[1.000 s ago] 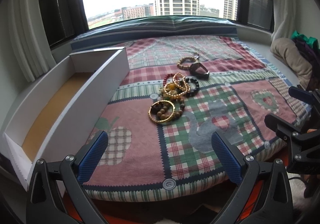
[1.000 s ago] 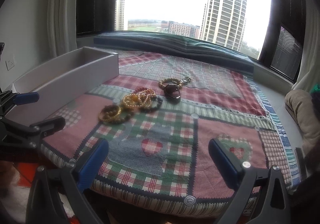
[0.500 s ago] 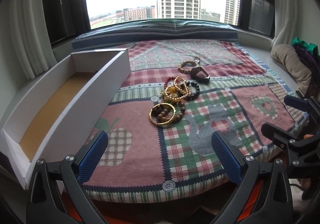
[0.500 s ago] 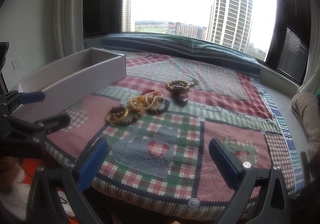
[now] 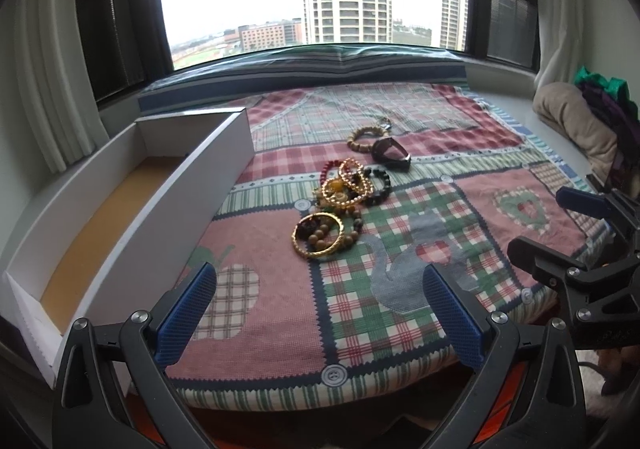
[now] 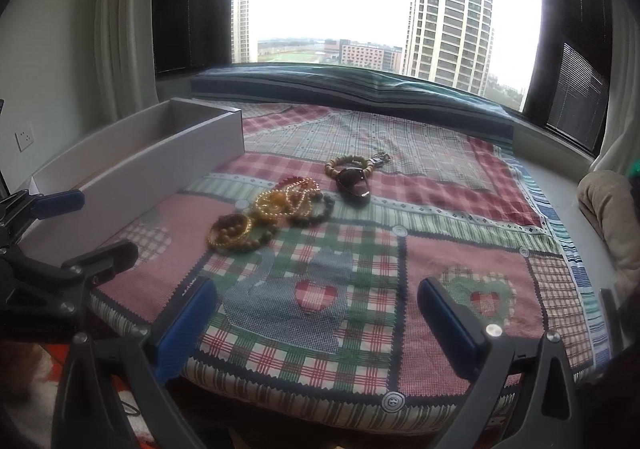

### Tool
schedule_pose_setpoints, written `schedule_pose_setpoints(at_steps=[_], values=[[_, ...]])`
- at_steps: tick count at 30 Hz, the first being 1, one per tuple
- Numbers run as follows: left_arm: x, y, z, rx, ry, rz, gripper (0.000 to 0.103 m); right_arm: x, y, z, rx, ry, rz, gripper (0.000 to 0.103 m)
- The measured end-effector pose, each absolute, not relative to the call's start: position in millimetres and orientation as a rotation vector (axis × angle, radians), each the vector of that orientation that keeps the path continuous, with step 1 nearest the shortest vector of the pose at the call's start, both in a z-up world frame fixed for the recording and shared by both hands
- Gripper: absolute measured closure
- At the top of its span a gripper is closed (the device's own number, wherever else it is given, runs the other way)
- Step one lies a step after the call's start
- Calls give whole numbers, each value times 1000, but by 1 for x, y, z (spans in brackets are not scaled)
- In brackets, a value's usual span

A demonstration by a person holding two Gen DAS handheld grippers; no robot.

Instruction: Organize jewelry

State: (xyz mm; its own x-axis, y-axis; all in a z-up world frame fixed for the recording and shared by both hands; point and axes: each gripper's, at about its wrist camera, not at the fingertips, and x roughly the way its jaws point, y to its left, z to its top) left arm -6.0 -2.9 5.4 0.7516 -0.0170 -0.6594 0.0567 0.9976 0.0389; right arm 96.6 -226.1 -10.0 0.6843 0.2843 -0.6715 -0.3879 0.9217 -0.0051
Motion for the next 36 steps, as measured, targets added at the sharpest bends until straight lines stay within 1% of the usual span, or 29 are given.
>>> schedule_pose_setpoints(at_steps=[4,10,13,16,19,21,25,29,36], values=[[-3,4,7,40,711,-11,0,100,-234,-9,-89,717,400,1],[2,9,15,67,668,-18,0,96,-243,6,-112,599,345,1],[11,13,20,66,654,-17,0,98,-244,11,-167,545,316,1],[15,17,18,38,651,-1,0,101,-246,9,-209,529,296,1],[11,19,5,7,663,10,0,105,-247,3,-187,577,313,1],[7,15,-6,-2,704,-15,1,107,-250,-3,-165,616,306,1],[-1,3,-16,56,755,-44,1,111,-254,-11,-101,687,341,1],[-3,8,-15,62,760,-19,1,108,-247,-14,-134,698,329,1],[5,22,-25,-15,817,-68,0,100,-231,-21,-210,691,357,1]])
